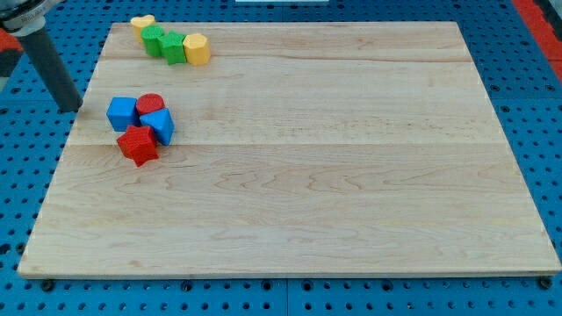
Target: Move the yellow hexagon diagonally top right to the blue triangle
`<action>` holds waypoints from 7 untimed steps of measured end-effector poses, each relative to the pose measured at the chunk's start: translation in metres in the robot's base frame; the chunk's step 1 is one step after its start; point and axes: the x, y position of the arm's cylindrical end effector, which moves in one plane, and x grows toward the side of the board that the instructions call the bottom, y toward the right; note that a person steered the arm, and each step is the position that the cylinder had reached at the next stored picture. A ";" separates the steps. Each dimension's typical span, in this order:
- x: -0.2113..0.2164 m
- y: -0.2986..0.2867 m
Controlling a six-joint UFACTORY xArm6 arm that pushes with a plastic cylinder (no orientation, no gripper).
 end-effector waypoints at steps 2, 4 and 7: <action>-0.031 0.005; -0.073 0.066; -0.186 0.021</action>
